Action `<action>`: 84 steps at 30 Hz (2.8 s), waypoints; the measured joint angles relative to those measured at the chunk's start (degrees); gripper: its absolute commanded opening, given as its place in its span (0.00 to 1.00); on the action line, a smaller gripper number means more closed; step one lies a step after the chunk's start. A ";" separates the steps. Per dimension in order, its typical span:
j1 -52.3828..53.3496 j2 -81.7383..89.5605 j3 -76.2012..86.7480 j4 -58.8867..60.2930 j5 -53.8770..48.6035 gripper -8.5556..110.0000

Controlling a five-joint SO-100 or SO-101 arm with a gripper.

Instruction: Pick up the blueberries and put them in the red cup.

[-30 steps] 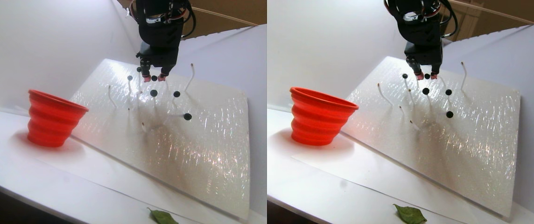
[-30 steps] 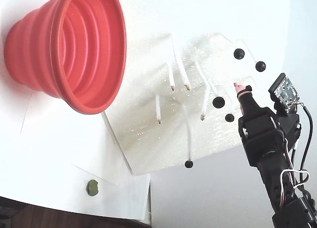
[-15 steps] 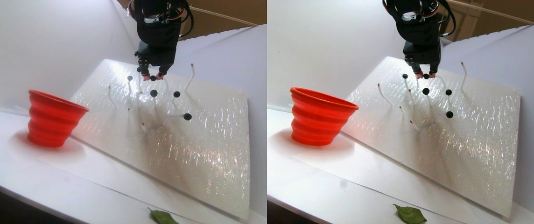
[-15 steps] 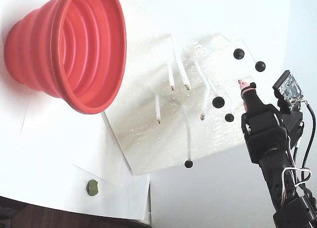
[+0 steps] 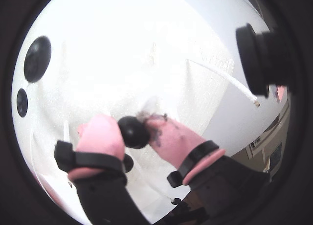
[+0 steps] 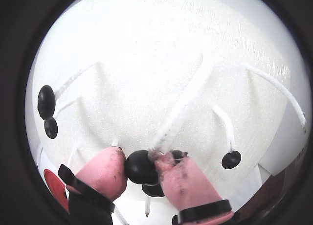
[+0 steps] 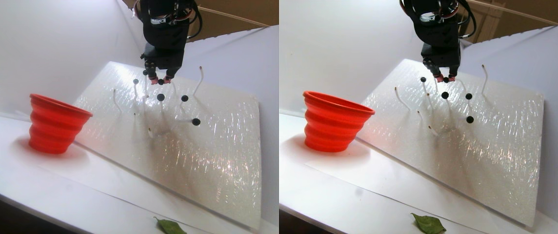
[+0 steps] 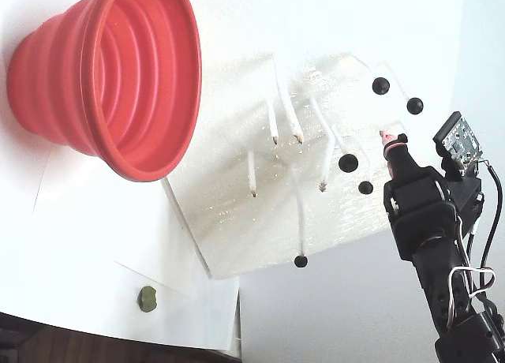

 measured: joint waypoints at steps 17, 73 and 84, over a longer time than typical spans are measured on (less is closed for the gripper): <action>-1.41 2.37 6.33 0.00 0.00 0.16; -15.91 29.97 28.74 11.16 5.27 0.16; -19.95 33.13 31.82 12.92 7.21 0.16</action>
